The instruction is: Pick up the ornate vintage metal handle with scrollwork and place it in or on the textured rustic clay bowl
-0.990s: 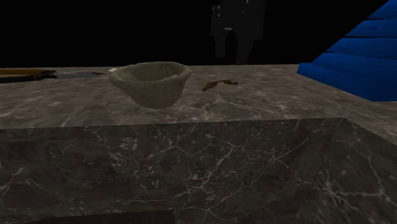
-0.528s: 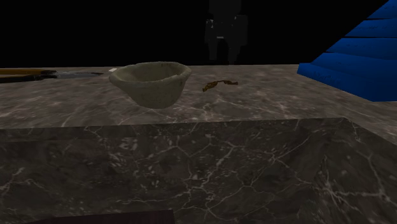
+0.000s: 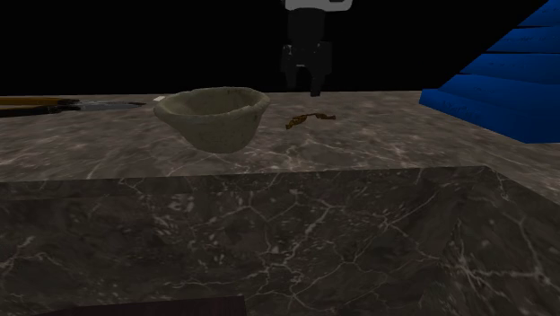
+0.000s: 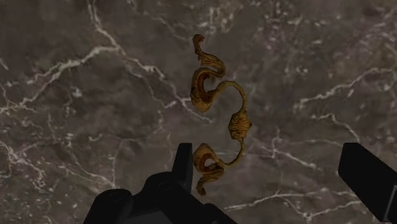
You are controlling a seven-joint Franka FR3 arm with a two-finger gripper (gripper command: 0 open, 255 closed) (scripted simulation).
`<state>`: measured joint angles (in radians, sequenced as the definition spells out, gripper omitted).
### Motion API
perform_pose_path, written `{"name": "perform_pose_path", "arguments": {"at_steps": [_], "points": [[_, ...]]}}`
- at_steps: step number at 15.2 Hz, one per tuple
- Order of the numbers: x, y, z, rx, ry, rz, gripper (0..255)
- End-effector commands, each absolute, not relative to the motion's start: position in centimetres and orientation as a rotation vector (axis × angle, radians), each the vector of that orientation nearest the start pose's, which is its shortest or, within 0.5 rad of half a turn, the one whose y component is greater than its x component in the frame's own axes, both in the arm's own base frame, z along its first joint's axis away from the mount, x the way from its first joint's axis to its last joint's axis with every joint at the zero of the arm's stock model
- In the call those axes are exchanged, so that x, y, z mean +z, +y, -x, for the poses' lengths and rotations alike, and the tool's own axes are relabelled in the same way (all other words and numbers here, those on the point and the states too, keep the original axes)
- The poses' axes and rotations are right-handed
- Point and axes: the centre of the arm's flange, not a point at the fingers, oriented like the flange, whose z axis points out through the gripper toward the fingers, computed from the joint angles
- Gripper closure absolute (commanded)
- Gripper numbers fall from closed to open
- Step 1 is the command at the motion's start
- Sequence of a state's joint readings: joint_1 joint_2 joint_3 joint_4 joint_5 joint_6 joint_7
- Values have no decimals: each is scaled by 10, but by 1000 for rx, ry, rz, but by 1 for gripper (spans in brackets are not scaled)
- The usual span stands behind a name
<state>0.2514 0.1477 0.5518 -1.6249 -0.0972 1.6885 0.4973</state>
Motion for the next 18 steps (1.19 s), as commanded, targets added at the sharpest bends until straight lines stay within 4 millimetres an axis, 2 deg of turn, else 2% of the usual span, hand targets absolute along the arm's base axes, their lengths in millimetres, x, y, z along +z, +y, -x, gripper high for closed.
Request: {"name": "perform_pose_path", "arguments": {"at_steps": [1,6,14,15,18], "points": [[527,413,-433,62,-512,3154,0],[498,411,-432,62,-512,3154,0],[498,411,-432,62,-512,3154,0],[498,411,-432,62,-512,3154,255],[498,411,-432,62,-512,3154,255]]}}
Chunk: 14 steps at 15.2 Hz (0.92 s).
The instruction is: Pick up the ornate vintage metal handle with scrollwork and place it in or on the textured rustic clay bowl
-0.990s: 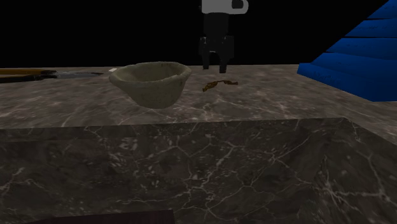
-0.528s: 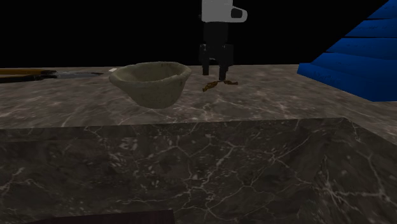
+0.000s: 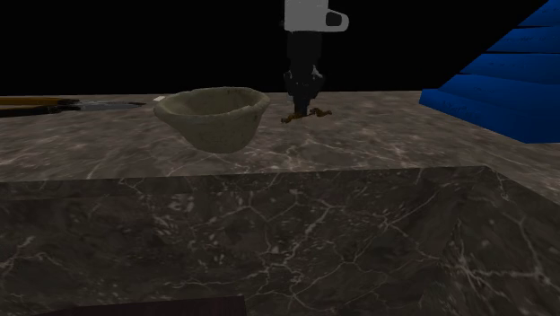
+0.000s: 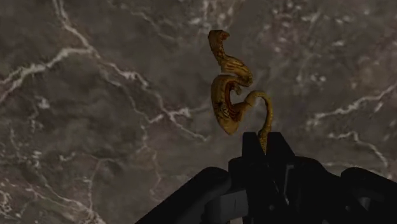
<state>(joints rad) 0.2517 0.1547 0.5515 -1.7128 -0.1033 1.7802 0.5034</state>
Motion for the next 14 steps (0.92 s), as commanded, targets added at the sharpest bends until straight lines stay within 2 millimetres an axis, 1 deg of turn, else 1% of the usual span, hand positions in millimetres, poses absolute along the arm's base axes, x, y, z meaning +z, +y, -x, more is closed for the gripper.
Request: {"name": "perform_pose_path", "arguments": {"at_steps": [1,6,7,11,12,14], "points": [[498,411,-432,62,-512,3154,255],[498,411,-432,62,-512,3154,255],[498,411,-432,62,-512,3154,0],[526,396,-375,-232,-537,3278,0],[527,395,-373,-242,-538,3281,0],[517,394,-375,-242,-538,3281,0]]}}
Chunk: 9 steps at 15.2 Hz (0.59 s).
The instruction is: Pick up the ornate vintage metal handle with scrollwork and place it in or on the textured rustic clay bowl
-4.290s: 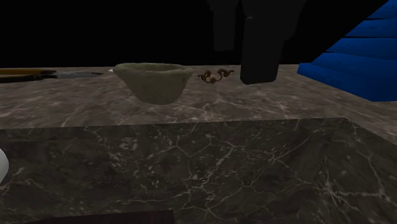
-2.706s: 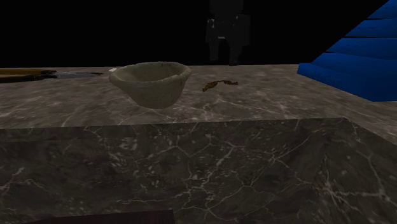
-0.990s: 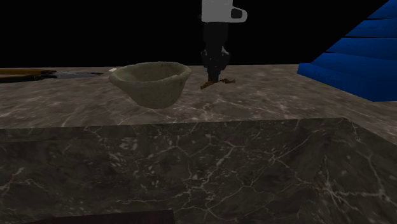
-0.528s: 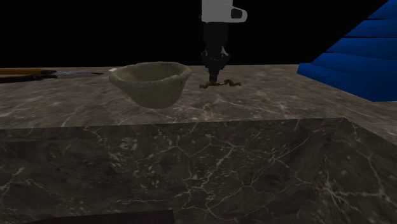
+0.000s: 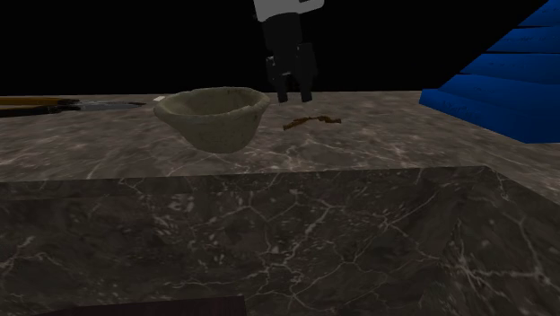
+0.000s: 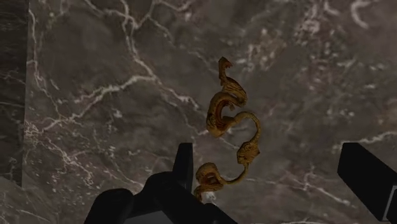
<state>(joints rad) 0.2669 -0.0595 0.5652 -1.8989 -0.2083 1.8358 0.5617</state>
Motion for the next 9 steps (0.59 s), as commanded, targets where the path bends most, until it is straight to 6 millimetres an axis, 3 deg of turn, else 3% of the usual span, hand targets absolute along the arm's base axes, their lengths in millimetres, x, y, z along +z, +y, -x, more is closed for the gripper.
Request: {"name": "perform_pose_path", "arguments": {"at_steps": [1,5,9], "points": [[512,393,-376,-242,-538,3281,0],[488,389,-380,-242,-538,3281,0],[488,389,-380,-242,-538,3281,0]]}}
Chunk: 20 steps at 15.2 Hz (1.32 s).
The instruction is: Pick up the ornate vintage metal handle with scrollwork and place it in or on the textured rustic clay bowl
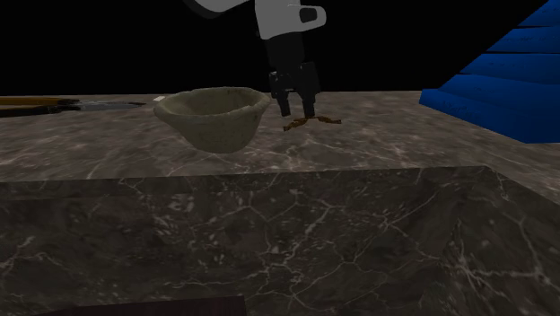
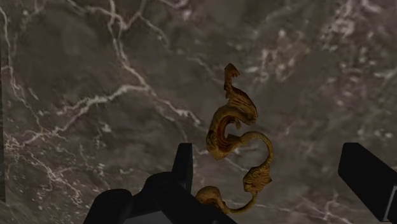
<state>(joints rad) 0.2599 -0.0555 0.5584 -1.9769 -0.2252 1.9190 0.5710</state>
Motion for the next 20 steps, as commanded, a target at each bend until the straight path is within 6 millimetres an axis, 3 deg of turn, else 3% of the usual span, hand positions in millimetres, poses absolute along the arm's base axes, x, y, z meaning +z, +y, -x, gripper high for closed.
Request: {"name": "perform_pose_path", "arguments": {"at_steps": [1,4,5,14,20], "points": [[488,389,-380,-242,-538,3281,0],[488,389,-380,-242,-538,3281,0],[488,389,-380,-242,-538,3281,255],[488,389,-380,-242,-538,3281,255],[520,389,-380,-242,-538,3281,255]]}}
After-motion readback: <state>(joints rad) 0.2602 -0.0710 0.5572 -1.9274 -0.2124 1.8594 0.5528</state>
